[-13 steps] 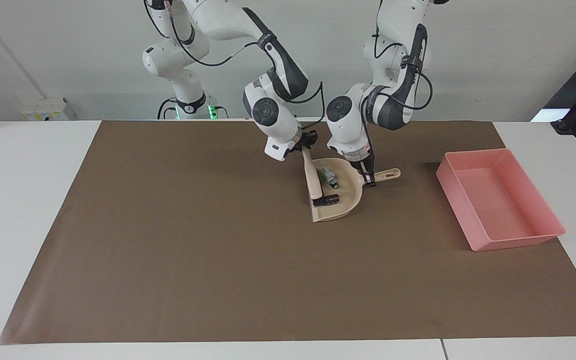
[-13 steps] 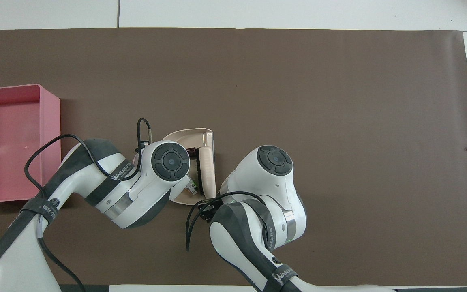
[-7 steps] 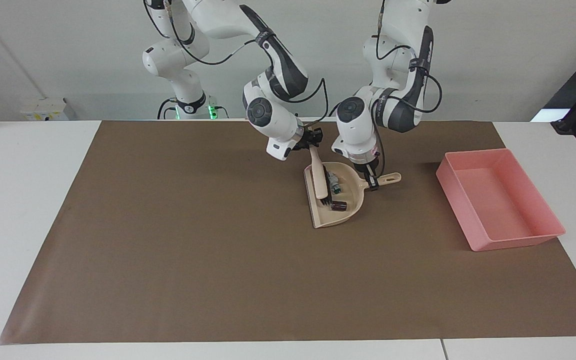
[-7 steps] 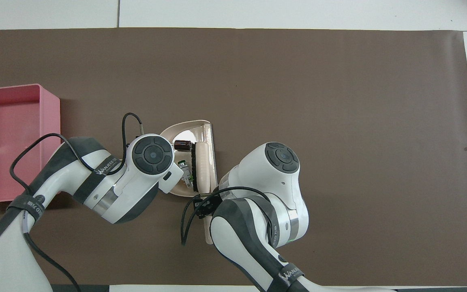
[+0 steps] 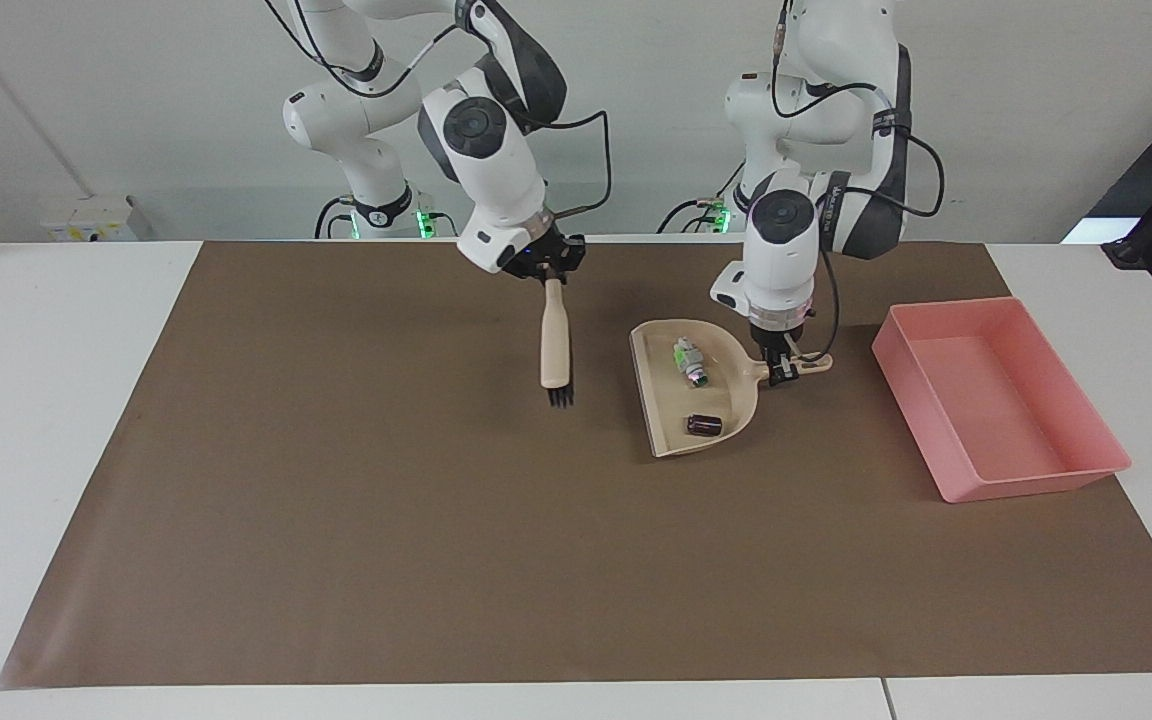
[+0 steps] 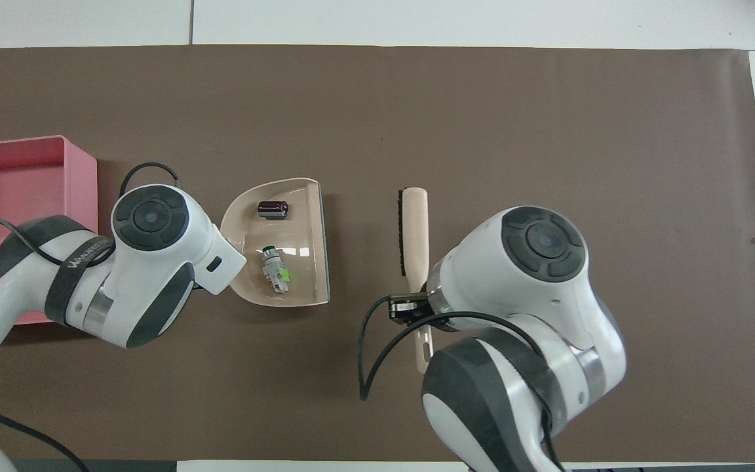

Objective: Clean e-waste and dump in bin
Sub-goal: 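Tip the dustpan into the bin while the right gripper returns the brush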

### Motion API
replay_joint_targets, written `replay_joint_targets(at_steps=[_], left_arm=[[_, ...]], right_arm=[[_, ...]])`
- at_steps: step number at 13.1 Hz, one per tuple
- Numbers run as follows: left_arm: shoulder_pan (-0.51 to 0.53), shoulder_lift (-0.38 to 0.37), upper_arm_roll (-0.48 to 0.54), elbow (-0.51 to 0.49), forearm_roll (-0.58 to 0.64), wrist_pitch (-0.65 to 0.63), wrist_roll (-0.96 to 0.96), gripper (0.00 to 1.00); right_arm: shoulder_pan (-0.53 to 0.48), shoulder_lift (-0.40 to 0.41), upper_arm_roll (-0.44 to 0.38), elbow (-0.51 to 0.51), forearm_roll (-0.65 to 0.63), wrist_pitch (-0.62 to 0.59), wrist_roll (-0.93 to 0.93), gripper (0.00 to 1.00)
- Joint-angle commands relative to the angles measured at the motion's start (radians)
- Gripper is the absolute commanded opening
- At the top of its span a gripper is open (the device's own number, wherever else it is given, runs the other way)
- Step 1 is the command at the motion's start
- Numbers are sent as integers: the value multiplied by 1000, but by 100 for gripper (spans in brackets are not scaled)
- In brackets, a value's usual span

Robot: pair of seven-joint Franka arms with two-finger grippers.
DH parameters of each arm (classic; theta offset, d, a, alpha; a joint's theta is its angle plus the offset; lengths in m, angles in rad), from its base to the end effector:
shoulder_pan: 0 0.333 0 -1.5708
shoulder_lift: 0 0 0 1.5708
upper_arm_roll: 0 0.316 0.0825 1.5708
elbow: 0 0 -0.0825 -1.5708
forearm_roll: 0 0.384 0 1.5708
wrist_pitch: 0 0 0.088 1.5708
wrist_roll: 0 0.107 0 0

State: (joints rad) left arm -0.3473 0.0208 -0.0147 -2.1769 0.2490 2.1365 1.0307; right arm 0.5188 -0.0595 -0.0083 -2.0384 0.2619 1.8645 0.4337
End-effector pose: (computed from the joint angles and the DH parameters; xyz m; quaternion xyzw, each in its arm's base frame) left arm 0.4999 -0.1779 0.3777 -0.7162 0.6897 0.0623 0.0870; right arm 0.4484 0.2739 0.4627 -0.9908 0.0068 0.1064 0.0836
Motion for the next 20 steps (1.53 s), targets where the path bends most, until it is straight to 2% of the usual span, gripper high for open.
replay_joint_targets(at_steps=[1, 3, 6, 9, 11, 14, 16, 18, 20], left_arm=[[89, -85, 2, -12, -40, 7, 86, 0], [178, -107, 5, 17, -40, -25, 144, 0], [333, -113, 9, 95, -40, -24, 349, 0], [462, -101, 10, 183, -40, -23, 553, 0], [548, -90, 10, 197, -39, -18, 566, 0], [637, -35, 21, 264, -25, -17, 586, 0], [688, 20, 22, 316, 71, -6, 657, 0], [700, 36, 31, 309, 270, 74, 646, 0], [699, 47, 30, 301, 424, 86, 640, 0]], right_arm=[[-144, -48, 10, -17, -125, -70, -64, 0], [-264, -49, 11, -20, -156, -112, -174, 0], [-420, -51, 11, -42, -278, -188, -364, 0], [-597, -39, 11, -109, -338, -118, -544, 0], [-652, -57, 11, -195, -394, -41, -608, 0], [-735, -37, 11, -239, -397, 27, -671, 0], [-747, -30, 11, -265, -397, 57, -672, 0], [-776, -29, 11, -293, -397, 82, -679, 0], [-796, -39, 10, -327, -395, 108, -681, 0]])
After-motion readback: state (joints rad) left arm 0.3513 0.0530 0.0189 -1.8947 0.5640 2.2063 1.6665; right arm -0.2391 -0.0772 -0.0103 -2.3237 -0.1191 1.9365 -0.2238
